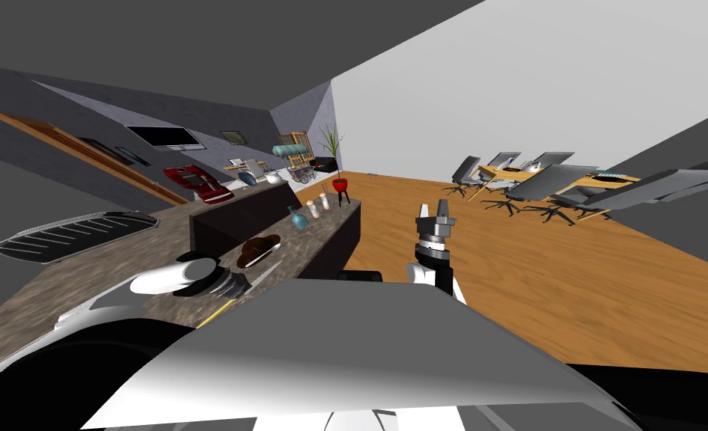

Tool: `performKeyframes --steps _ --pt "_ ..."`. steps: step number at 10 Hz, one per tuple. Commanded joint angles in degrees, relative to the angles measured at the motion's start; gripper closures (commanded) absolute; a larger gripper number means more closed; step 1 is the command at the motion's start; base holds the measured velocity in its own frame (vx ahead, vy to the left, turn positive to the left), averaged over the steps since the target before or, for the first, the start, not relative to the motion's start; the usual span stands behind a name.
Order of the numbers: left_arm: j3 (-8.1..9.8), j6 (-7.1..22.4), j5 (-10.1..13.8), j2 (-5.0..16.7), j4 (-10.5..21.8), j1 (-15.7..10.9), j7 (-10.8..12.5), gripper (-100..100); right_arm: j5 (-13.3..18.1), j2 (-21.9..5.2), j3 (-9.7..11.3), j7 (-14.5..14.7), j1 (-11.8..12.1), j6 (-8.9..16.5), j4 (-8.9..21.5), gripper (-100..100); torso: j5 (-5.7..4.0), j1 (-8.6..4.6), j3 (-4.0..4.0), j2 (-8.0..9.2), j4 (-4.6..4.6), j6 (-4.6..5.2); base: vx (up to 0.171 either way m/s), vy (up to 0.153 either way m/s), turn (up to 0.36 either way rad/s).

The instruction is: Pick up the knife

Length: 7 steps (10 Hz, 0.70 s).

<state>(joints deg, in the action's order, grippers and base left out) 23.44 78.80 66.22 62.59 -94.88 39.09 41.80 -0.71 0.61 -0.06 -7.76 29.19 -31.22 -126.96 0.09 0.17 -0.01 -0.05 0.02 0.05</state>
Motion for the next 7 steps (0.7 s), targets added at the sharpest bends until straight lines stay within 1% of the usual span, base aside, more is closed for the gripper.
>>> performKeyframes --steps 1,2,3,4,5,6,7 --pt "0.00 0.0 0.0 0.0 0.0 0.0 0.0 100 0.0 0.0 0.0 0.0 0.0 0.0 0.0 0 0.00 0.00 0.00 0.00 0.00 0.00 0.000 0.000 0.000" --pt "-0.03 0.1 0.0 0.0 0.0 0.0 -0.1 100 0.0 0.0 0.0 0.0 0.0 0.0 0.0 0 0.01 0.01 0.00 0.00 0.01 -0.02 0.000 0.000 0.000" --pt "-0.04 0.1 0.0 0.0 0.0 0.0 -0.1 0 0.0 0.0 0.0 0.0 0.0 0.0 0.0 0 0.01 0.02 0.01 0.00 0.02 -0.03 0.000 0.000 0.000" --pt "0.96 1.0 1.2 1.7 -1.3 0.1 0.8 100 0.0 0.0 0.0 0.0 0.0 0.0 0.0 0 0.01 0.02 0.01 0.00 0.02 -0.03 -0.005 0.010 0.049" --pt "1.38 1.5 1.7 2.2 -1.9 0.3 1.3 100 0.0 0.0 0.0 0.0 0.0 0.0 0.0 0 -0.02 0.04 0.01 -0.01 0.03 -0.02 -0.005 0.020 0.043" --pt "0.77 0.9 1.1 1.7 -1.2 0.0 0.8 100 0.0 0.0 0.0 0.0 0.0 0.0 0.0 0 0.01 0.07 0.02 0.02 0.03 -0.05 -0.002 0.010 0.004" --pt "0.87 1.0 1.1 1.8 -1.4 0.0 0.9 0 0.0 0.0 0.0 0.0 0.0 0.0 0.0 0 0.06 0.07 0.02 0.02 0.03 -0.05 0.000 0.000 0.000"
